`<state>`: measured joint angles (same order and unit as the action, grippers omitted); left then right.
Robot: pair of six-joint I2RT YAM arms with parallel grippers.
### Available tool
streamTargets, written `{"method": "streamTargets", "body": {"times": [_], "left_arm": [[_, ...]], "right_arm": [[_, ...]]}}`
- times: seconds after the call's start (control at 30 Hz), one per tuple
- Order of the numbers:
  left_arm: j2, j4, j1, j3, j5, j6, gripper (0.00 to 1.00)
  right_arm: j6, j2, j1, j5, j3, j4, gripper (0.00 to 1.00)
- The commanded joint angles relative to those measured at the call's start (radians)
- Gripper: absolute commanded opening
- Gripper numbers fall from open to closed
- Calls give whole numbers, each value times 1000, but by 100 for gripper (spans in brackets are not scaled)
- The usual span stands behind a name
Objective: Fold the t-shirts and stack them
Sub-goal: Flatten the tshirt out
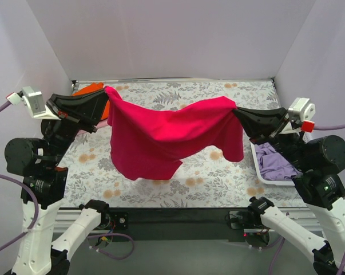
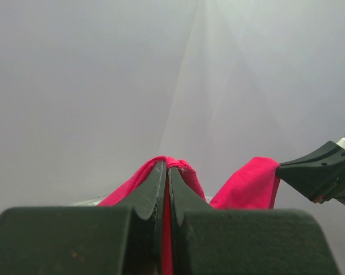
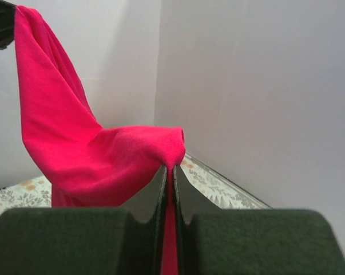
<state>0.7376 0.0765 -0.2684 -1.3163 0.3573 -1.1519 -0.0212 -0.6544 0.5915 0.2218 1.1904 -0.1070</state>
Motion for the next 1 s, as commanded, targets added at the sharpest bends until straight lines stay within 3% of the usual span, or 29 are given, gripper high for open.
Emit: {"method": "streamTargets", "body": {"times": [0.0,0.33,0.5,0.67,0.77,0.9,0.97], "left_arm": [[-17,2,-2,-61,45,-19,0],[51,23,0,-254,127,-45,0],[77,20,0,-273,111,-39,0],[108,-30,0,-91,24,-20,0],[149,-67,0,26,-47,-3,0],[252,-107,0,217,-168,37,0],[334,-129,3,262,-210,55,0]], "right_arm": [[10,-4,5,71,72,32,1],[9,-36,5,119,222,20,1],[18,-37,5,68,218,18,1],[18,-56,5,-38,83,47,1],[18,-82,5,-171,-52,84,1],[4,-187,4,-488,-236,154,1],[-3,-247,1,-550,-303,184,1]]}}
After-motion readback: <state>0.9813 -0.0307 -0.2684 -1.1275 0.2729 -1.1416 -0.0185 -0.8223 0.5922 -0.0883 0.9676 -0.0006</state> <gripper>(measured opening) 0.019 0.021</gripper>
